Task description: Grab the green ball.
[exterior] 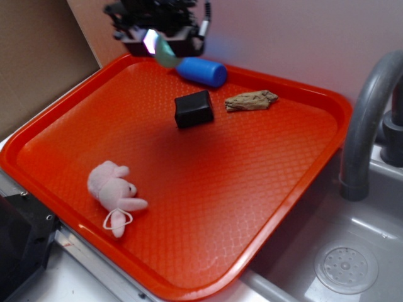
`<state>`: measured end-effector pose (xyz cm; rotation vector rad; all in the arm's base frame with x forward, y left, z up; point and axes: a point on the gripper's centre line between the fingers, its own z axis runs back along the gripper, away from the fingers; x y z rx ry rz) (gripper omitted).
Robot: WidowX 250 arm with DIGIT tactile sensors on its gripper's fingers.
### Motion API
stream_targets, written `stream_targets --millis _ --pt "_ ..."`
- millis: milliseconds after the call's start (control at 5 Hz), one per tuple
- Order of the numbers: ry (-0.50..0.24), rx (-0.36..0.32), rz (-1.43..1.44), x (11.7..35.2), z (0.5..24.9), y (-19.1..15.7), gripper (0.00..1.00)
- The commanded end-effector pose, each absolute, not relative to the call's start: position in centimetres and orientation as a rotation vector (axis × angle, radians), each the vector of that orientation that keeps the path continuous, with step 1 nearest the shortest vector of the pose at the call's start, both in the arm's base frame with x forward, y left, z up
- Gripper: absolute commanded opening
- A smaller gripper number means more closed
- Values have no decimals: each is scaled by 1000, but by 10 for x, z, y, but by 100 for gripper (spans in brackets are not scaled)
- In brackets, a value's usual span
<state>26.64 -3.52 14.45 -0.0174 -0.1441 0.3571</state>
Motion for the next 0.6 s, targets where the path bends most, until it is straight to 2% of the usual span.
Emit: stream_targets --millis 0,200,400 --pt "-79 -138 378 232 228 8 0" --pt "-101 -175 375 232 233 24 0" --pt "-112 -172 376 235 231 25 0"
